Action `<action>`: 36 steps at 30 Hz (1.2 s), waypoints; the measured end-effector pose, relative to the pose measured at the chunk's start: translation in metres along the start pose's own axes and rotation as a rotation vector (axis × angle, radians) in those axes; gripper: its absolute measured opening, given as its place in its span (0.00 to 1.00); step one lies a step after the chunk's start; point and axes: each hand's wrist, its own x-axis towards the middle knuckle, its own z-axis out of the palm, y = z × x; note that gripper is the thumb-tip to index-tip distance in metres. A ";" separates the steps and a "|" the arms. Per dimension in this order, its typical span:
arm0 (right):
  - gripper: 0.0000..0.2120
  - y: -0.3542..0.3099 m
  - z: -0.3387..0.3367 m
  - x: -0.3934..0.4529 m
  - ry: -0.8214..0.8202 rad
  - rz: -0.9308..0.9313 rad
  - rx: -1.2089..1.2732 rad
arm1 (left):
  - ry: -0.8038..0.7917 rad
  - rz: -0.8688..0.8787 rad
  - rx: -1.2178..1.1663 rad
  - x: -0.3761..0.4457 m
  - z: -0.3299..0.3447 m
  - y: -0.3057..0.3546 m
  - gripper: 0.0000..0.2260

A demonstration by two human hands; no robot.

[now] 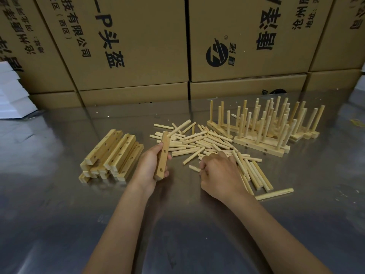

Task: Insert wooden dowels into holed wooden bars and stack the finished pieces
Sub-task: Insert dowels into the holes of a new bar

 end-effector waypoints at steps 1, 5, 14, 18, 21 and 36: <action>0.06 -0.001 -0.001 0.000 0.028 -0.025 0.005 | -0.007 -0.003 0.009 0.000 0.000 0.000 0.12; 0.06 -0.009 -0.007 0.000 0.174 -0.104 0.145 | -0.054 -0.018 0.048 0.000 0.003 -0.003 0.13; 0.06 -0.015 -0.010 -0.003 0.223 -0.204 0.259 | -0.116 0.016 0.058 -0.009 0.017 -0.006 0.11; 0.08 -0.014 -0.015 -0.004 0.207 -0.219 0.233 | -0.076 0.070 0.191 -0.011 0.022 -0.011 0.12; 0.08 -0.013 -0.017 -0.004 0.147 -0.193 0.192 | -0.094 0.048 0.188 -0.012 0.024 -0.015 0.13; 0.07 -0.014 -0.014 -0.001 0.585 -0.081 0.221 | 0.143 0.010 0.001 -0.004 0.020 -0.007 0.11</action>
